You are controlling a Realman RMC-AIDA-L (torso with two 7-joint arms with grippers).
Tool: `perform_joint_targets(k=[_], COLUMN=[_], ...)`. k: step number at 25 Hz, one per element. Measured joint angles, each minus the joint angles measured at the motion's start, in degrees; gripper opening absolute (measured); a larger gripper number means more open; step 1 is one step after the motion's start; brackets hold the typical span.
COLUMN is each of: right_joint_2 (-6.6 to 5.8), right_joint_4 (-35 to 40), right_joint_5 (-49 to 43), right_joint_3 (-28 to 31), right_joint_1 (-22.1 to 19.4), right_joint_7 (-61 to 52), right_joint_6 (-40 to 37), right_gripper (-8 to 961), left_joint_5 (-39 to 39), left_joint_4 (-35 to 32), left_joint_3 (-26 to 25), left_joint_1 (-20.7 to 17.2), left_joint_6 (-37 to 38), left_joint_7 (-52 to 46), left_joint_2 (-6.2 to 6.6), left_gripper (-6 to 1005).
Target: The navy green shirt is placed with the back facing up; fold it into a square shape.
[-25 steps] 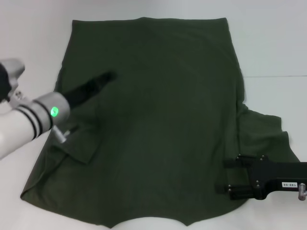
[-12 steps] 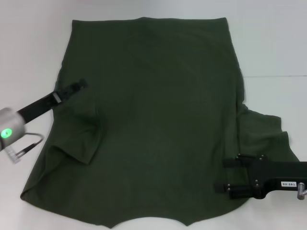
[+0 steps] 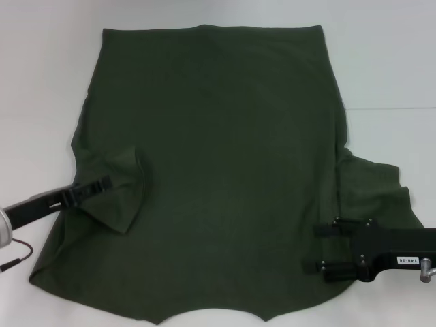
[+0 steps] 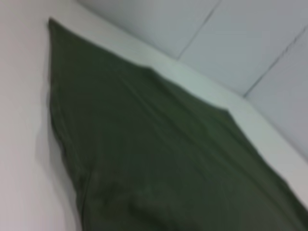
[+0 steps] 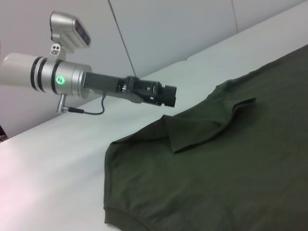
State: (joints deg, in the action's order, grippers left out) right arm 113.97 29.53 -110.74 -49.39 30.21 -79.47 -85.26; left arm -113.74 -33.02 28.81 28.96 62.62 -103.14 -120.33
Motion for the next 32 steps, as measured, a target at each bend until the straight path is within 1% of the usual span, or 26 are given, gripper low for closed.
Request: perform_joint_targets(k=[12, 15, 18, 22, 24, 27, 29, 32], right_joint_2=[-0.09, -0.04, -0.01, 0.05, 0.2, 0.37, 0.49, 0.56], right_joint_4=[0.0, 0.0, 0.0, 0.0, 0.0, 0.0, 0.0, 0.0], right_joint_5=[-0.1, -0.2, -0.2, -0.2, -0.7, -1.1, -1.4, -1.5], right_joint_3=[0.0, -0.1, -0.1, -0.1, -0.1, -0.1, -0.1, -0.1], right_joint_1=[0.0, 0.0, 0.0, 0.1, 0.3, 0.4, 0.5, 0.6], right_joint_7=[0.1, 0.0, 0.0, 0.0, 0.0, 0.0, 0.0, 0.0], right_joint_6=[-0.3, -0.3, -0.4, -0.4, -0.3, -0.3, -0.1, -0.1], right_gripper=[928, 928, 927, 927, 927, 927, 927, 927], left_joint_5=[-4.7, -5.7, -6.2, -3.9, -3.0, -2.8, -3.1, -4.2], left_joint_4=[0.2, 0.2, 0.4, 0.1, -0.5, -0.6, -0.4, -0.2], left_joint_3=[0.7, 0.7, 0.6, -1.5, -3.4, -5.4, -5.4, -3.7], left_joint_1=[0.3, 0.5, 1.0, 1.1, 1.0, 0.8, 0.7, 0.6], left_joint_6=[0.7, 3.7, 8.3, 13.5, 12.8, 9.1, 5.9, 1.6], left_joint_7=[-0.7, -2.3, -4.4, -4.8, -4.0, -1.6, -0.5, -0.1], left_joint_2=[-0.16, -0.07, 0.07, 0.09, 0.16, 0.39, 0.47, 0.35], left_gripper=[908, 908, 908, 908, 908, 908, 907, 907])
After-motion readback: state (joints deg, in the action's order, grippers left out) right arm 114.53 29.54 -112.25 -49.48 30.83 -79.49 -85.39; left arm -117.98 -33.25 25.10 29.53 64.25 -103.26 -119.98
